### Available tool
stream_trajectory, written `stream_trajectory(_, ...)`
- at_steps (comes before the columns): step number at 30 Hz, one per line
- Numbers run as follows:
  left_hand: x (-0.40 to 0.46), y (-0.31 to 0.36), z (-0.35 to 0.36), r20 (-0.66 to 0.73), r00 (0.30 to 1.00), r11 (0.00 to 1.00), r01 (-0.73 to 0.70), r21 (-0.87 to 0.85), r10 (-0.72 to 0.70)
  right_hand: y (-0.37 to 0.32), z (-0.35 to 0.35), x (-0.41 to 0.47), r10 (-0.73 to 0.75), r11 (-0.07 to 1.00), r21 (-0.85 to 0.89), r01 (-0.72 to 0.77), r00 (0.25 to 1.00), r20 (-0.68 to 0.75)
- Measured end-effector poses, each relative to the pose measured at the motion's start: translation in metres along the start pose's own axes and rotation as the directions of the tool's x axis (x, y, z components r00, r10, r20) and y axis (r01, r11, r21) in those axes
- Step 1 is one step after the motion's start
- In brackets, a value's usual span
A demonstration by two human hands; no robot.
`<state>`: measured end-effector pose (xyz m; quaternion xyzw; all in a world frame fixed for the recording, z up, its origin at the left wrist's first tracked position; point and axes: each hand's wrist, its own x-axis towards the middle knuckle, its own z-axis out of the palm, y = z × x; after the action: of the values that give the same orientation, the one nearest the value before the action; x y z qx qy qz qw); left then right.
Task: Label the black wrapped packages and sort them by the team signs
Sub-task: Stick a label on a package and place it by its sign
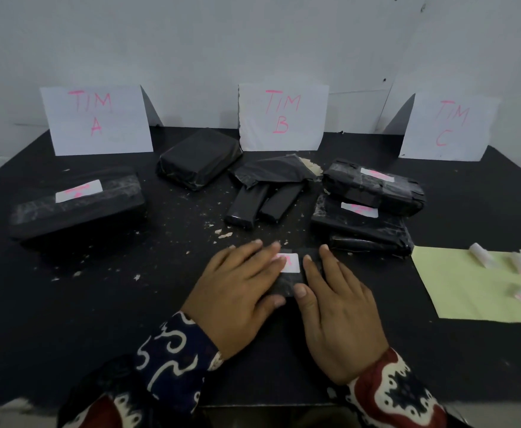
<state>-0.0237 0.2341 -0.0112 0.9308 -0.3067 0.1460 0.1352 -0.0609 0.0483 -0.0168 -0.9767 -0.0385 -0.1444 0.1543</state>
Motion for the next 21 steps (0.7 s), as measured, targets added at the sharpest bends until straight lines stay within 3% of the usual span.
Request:
stream_trajectory(2, -0.003, -0.003, 0.004, 0.062, 0.998, 0.999, -0.005, 0.044, 0.003, 0.0, 0.0, 0.0, 0.01, 0.999, -0.046, -0.008, 0.999, 0.039)
stream_trajectory(6, -0.005, -0.006, 0.001, 0.034, 0.999, 1.0, 0.015, 0.009, -0.016, 0.002, -0.001, 0.001, 0.021, 0.999, -0.038, -0.019, 0.998, 0.057)
stream_trajectory(12, 0.004, 0.018, -0.007, 0.066, 0.998, 0.991, -0.008, 0.134, -0.001, 0.007, -0.003, 0.0, 0.007, 0.977, 0.213, -0.016, 0.999, 0.045)
stream_trajectory(17, 0.012, 0.038, 0.011, 0.081, 0.995, 0.98, 0.045, 0.191, -0.062, 0.01, -0.006, 0.0, 0.049, 0.943, 0.327, -0.065, 0.997, 0.055)
stream_trajectory(21, 0.014, 0.031, 0.009, 0.065, 0.998, 0.979, 0.0, 0.203, -0.014, 0.011, -0.004, 0.0, 0.057, 0.927, 0.37, -0.061, 0.998, 0.022)
